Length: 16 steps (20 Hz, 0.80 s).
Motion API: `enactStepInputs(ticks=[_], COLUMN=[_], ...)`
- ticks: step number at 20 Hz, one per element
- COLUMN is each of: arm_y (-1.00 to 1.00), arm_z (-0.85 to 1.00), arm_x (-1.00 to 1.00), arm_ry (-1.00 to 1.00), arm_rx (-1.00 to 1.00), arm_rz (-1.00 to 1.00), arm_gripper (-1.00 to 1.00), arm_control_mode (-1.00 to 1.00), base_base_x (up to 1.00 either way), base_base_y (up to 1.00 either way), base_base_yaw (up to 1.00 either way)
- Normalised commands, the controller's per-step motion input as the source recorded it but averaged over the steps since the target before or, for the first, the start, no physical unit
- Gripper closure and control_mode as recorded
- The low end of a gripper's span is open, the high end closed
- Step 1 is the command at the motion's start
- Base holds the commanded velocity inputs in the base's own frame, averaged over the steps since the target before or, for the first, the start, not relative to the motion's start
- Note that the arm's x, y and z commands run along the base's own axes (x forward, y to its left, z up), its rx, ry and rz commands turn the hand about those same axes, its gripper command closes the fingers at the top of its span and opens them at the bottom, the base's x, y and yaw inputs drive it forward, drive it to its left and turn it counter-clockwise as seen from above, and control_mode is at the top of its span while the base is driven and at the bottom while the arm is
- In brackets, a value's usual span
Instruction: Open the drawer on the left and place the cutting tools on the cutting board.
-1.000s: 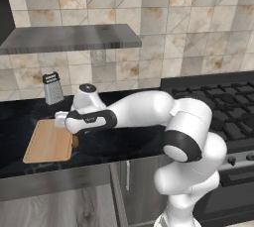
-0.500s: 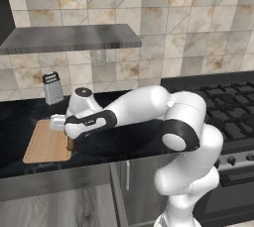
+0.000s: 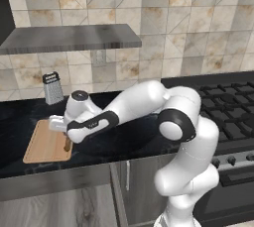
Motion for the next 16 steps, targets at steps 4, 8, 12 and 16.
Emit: enactStepInputs(ticks=[4, 8, 12, 16], arm_y=[0.02, 0.0, 0.01, 0.0], arm_z=[-0.13, -0.22, -0.19, -0.11], arm_x=[0.0, 0.0, 0.01, 0.0], arm_ry=[0.0, 0.0, 0.0, 0.0], arm_rx=[0.0, 0.0, 0.0, 0.0], arm_rz=[-0.04, 0.0, 0.0, 0.0], arm_gripper=[1.0, 1.0, 1.0, 1.0], arm_control_mode=[-1.0, -1.0, -1.0, -1.0], base_base_x=[0.0, 0.0, 0.0, 0.0], base_base_y=[0.0, 0.0, 0.0, 0.0], base_base_yaw=[0.0, 0.0, 0.0, 0.0])
